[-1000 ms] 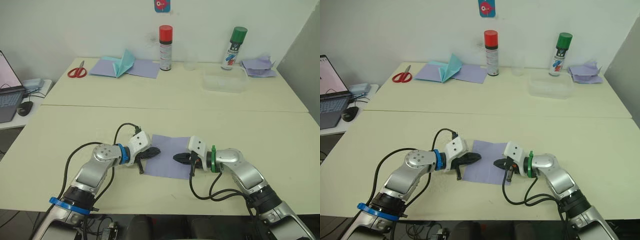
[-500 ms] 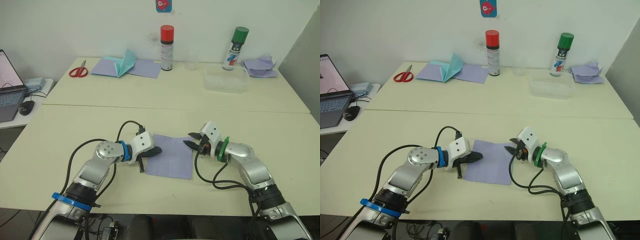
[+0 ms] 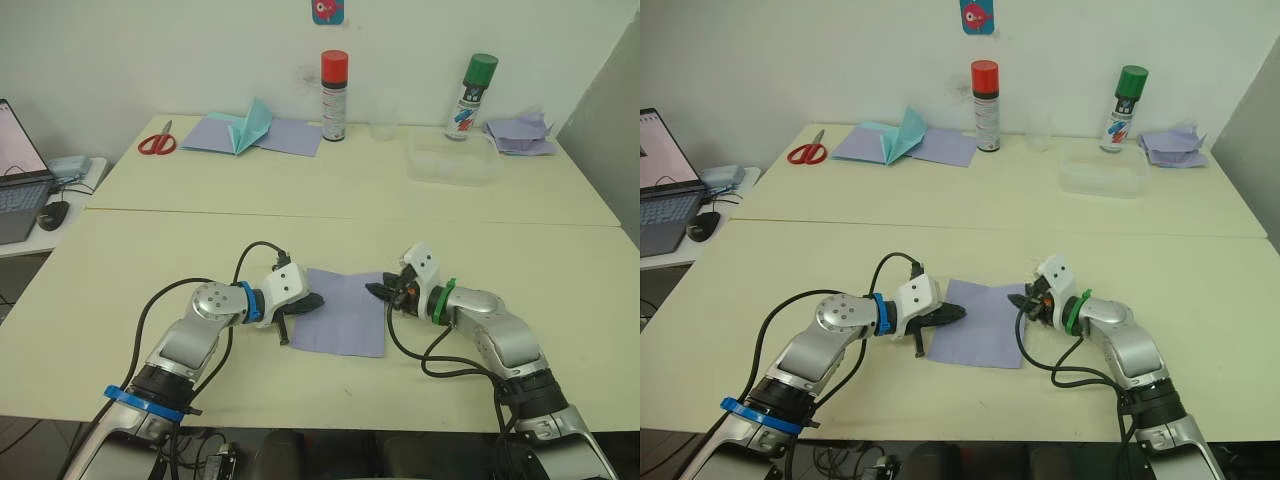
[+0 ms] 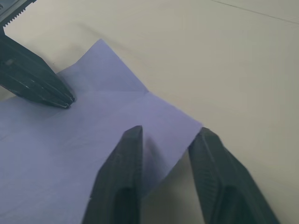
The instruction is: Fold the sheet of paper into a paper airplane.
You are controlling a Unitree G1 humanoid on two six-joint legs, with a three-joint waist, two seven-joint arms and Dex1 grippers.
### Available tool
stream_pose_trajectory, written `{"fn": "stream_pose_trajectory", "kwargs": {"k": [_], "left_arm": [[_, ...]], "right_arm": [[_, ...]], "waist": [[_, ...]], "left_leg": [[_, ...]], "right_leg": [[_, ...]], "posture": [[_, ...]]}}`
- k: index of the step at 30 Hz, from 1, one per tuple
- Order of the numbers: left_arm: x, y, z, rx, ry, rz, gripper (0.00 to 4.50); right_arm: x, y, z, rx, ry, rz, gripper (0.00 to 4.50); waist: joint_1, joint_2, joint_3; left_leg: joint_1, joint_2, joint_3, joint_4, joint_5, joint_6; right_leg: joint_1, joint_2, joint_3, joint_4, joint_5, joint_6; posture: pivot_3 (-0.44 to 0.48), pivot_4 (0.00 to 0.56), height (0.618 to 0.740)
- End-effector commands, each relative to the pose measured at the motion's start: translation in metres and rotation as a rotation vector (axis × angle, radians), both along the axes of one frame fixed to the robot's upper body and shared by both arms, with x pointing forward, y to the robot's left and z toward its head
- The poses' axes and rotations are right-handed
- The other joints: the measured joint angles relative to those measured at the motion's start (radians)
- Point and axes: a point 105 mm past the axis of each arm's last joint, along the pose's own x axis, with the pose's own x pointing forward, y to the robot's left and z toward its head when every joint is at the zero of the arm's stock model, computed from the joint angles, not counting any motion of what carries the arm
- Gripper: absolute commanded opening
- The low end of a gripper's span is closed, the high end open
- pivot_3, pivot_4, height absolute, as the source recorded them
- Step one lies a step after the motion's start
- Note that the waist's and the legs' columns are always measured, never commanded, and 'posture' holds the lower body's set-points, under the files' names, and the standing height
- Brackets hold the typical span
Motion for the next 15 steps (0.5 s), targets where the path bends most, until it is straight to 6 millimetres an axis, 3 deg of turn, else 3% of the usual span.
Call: {"fn": "stream_pose_trajectory", "kwargs": {"k": [1,7,15], "left_arm": [[-0.005,0.005,-0.02,0.055,0.061,0.019,0.0],[-0.005,0.006,-0.021,0.062,0.064,0.015,0.0],[-0.005,0.007,-0.021,0.069,0.067,0.012,0.0]], "right_arm": [[0.0,0.003,0.017,-0.006,-0.091,0.034,0.01],[-0.002,0.006,0.015,-0.1,-0.202,0.103,0.01],[-0.011,0.02,0.009,-0.113,-0.208,0.187,0.01]], "waist": [[0.0,0.0,0.0],[0.0,0.0,0.0],[-0.001,0.0,0.0]], "left_leg": [[0.0,0.0,0.0,0.0,0.0,0.0],[0.0,0.0,0.0,0.0,0.0,0.0],[0.0,0.0,0.0,0.0,0.0,0.0]], "right_leg": [[0.0,0.0,0.0,0.0,0.0,0.0],[0.0,0.0,0.0,0.0,-0.001,0.002],[0.0,0.0,0.0,0.0,-0.001,0.002]], "posture": [[0.0,0.15,0.74],[0.0,0.15,0.74],[0.0,0.15,0.74]]}}
